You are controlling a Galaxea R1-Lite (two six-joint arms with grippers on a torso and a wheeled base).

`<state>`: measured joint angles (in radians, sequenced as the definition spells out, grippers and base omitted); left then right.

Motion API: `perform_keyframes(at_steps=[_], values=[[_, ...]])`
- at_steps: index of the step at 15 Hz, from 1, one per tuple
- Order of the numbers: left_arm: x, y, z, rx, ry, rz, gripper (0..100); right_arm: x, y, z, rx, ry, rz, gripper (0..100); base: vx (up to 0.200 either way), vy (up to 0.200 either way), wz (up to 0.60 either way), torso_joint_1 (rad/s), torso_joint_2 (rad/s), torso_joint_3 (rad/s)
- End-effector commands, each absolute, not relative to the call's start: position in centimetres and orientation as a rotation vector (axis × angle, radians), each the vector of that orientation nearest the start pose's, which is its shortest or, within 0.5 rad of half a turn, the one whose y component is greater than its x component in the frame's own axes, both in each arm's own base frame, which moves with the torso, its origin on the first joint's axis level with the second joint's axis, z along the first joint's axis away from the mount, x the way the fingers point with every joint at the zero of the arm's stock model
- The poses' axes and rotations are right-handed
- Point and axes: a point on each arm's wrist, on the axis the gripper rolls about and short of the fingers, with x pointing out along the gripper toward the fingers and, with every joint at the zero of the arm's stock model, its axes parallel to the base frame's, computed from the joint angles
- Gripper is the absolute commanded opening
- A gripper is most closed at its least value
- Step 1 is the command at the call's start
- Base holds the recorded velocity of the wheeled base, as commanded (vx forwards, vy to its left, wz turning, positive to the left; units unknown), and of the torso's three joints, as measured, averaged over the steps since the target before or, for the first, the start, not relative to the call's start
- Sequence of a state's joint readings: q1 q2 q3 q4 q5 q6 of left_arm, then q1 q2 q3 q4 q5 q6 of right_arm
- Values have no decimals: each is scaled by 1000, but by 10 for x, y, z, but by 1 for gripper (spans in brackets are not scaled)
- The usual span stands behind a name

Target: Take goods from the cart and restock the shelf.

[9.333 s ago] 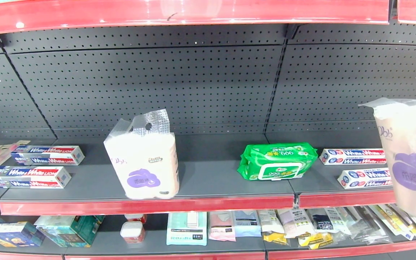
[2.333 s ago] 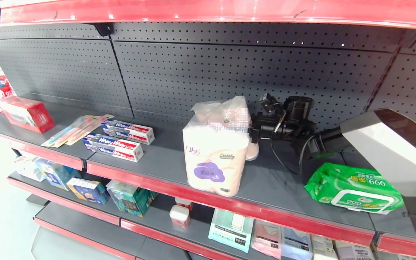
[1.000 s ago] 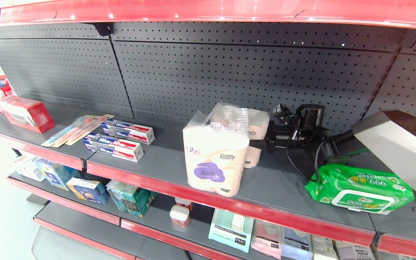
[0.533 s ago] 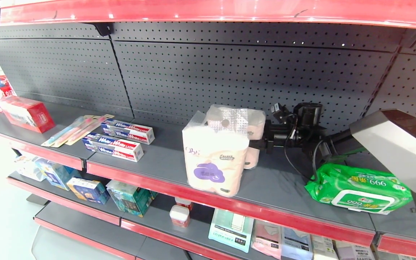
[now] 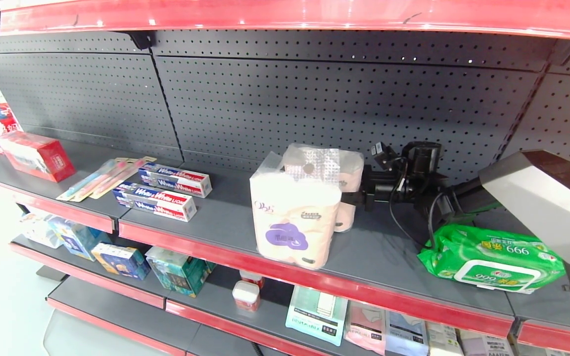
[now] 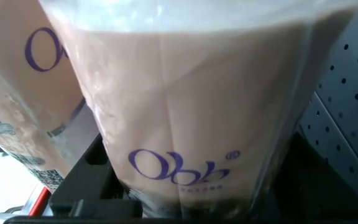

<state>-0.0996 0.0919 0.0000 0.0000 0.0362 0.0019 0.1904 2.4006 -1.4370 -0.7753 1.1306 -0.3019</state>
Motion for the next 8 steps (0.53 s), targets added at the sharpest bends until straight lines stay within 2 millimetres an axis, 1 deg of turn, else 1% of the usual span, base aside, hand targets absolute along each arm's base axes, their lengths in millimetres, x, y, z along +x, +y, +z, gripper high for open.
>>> perform_keyframes(at_steps=[1, 8], values=[[-16, 2, 77, 9, 93, -63, 100, 459, 108, 84, -164, -15, 1327, 0, 0, 0, 0, 0, 0, 0], [-16, 2, 77, 8, 93, -63, 100, 460, 108, 86, -163, -13, 1307, 0, 0, 0, 0, 0, 0, 0]])
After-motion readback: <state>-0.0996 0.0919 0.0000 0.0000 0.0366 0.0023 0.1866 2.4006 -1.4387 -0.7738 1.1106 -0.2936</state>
